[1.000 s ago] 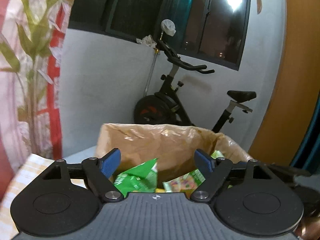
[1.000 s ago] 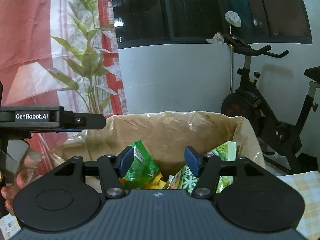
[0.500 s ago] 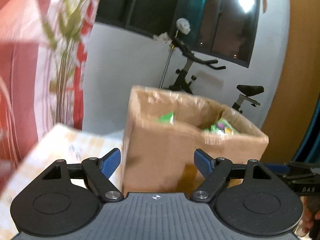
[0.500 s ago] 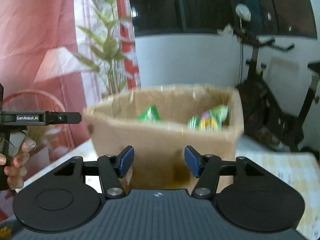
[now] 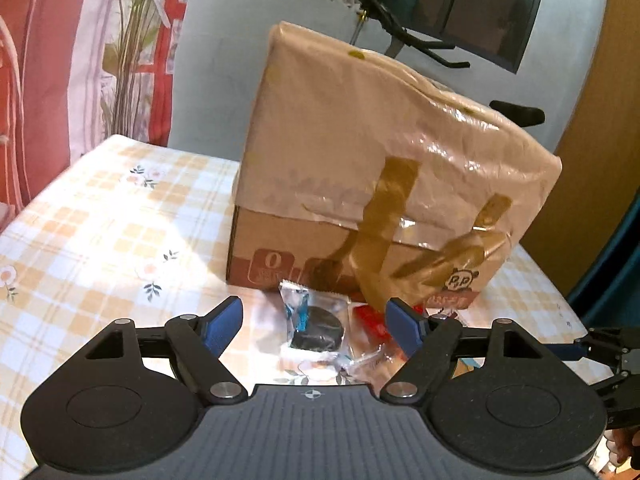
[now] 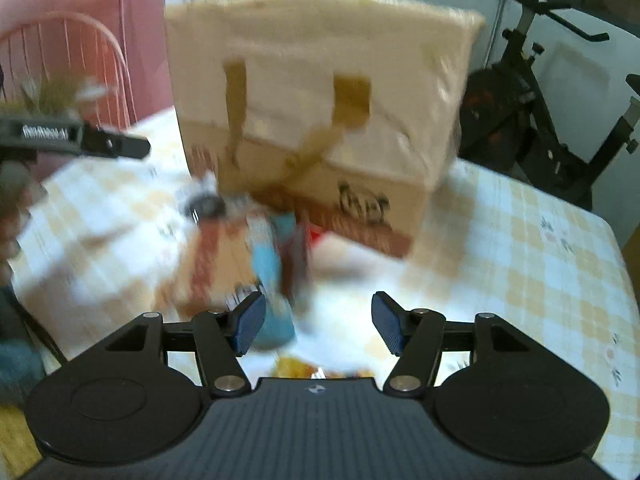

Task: Organize snacks
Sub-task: 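Move both tools back down to the remaining snacks, then grasp the small yellow packet with the right gripper while the left grasps the blue-wrapped round snack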

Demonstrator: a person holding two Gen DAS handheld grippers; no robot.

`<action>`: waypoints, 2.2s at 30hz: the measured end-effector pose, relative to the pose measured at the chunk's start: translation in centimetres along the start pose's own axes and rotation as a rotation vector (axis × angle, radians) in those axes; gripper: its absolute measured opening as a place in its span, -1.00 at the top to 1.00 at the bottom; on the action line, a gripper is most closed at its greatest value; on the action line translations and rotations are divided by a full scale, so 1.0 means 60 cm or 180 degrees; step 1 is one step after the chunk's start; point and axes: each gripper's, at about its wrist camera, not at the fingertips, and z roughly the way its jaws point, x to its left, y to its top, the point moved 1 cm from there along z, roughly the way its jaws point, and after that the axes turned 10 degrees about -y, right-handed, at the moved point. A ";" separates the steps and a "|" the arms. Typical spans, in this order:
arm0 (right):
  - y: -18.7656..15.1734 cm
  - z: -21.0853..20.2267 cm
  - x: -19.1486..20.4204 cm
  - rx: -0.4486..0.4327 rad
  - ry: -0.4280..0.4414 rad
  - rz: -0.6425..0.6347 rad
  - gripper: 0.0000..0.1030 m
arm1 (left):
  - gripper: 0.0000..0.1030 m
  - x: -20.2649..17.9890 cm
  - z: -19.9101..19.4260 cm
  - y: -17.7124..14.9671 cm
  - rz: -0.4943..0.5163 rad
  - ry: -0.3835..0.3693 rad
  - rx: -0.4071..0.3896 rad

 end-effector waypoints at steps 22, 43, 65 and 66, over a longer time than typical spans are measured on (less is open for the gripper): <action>-0.044 0.044 0.001 0.0347 -0.0139 -0.0528 -0.38 | -0.55 -0.005 0.005 -0.022 -0.0006 0.0026 0.0114; -0.045 0.063 -0.007 -0.0146 -0.0256 0.0195 0.32 | -0.38 -0.002 0.025 -0.040 0.0039 0.0092 0.0311; -0.060 0.077 -0.031 -0.0353 -0.0402 0.0669 0.32 | 0.06 -0.013 0.156 -0.022 0.0357 0.0308 0.0564; -0.060 0.077 -0.033 -0.0354 -0.0386 0.0688 0.32 | 0.07 -0.018 0.158 -0.023 0.0406 0.0335 0.0553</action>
